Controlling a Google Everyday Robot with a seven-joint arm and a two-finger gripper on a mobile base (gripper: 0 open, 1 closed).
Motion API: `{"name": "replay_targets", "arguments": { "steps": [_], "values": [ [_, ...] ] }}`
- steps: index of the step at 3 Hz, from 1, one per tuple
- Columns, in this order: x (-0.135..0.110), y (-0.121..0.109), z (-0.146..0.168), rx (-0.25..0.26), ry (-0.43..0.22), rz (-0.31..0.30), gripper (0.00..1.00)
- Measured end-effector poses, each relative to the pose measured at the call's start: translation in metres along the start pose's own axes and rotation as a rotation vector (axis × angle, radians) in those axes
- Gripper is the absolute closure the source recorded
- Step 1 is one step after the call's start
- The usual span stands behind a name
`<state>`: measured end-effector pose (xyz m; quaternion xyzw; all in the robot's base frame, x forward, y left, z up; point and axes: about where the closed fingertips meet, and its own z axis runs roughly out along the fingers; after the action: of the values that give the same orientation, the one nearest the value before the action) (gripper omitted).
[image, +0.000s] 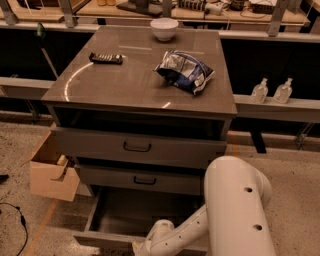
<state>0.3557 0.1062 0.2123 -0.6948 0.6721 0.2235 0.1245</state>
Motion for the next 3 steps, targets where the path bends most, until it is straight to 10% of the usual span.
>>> {"name": "replay_targets", "arguments": {
  "steps": [3],
  "values": [
    [0.0136,-0.0074,0.0154,-0.003,0.056,0.036,0.00]
  ]
}}
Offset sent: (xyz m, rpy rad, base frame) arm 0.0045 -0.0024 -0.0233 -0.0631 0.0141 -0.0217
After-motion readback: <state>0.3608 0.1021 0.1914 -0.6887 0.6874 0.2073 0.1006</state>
